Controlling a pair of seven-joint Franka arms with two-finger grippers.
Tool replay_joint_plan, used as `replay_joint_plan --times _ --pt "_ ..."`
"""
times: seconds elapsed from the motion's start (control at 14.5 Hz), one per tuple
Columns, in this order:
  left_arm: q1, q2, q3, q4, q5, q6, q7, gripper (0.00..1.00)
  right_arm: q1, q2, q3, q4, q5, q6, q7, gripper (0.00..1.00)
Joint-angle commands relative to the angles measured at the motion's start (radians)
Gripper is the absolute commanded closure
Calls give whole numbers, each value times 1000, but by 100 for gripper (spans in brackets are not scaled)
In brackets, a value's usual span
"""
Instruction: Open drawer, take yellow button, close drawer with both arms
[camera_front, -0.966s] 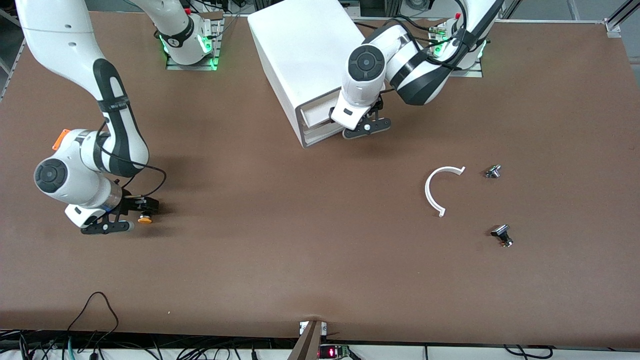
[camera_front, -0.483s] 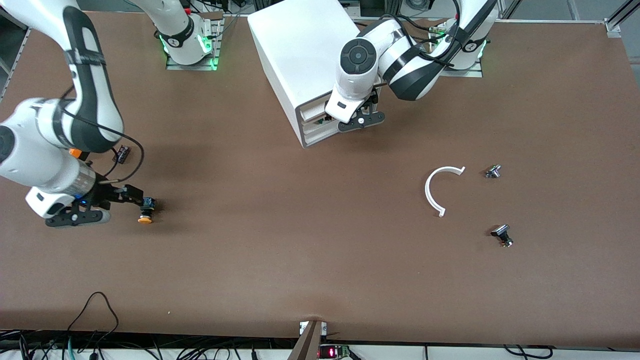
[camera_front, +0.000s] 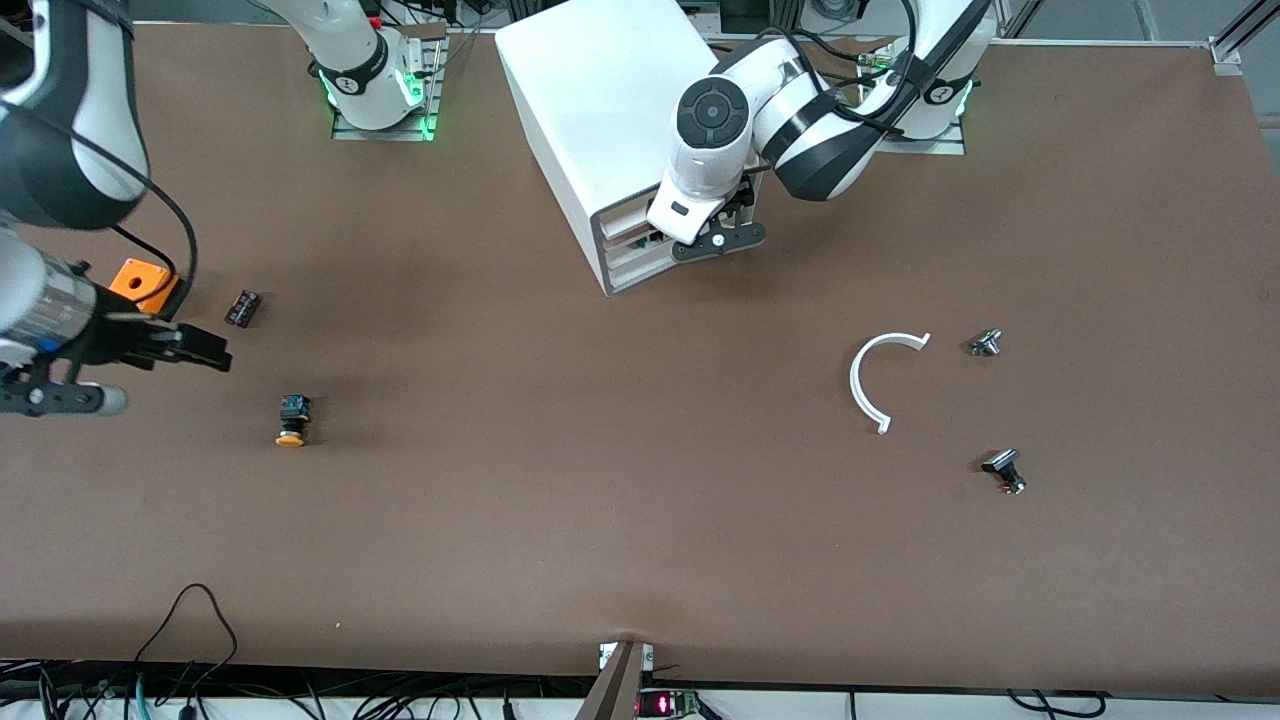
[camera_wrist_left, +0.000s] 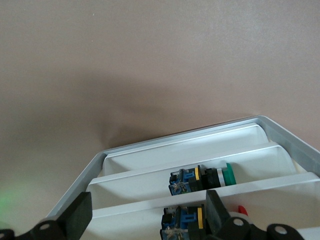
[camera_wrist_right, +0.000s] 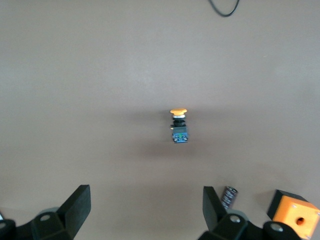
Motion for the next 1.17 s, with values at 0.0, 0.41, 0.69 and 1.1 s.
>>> replay_joint_plan --times 0.0,0.41,0.69,1.1 --pt "-19 12 -12 -1 -33 -19 25 0 4 -73 0 -5 -24 -76 37 1" --pt "-16 9 -18 13 -32 -67 26 0 4 -173 11 -4 -76 -197 23 1" --pt "23 0 -6 134 -13 -184 28 0 4 -221 7 -4 -72 -251 34 1" --pt "178 -29 -7 333 131 -406 184 0 4 -221 11 39 -81 -268 33 1"
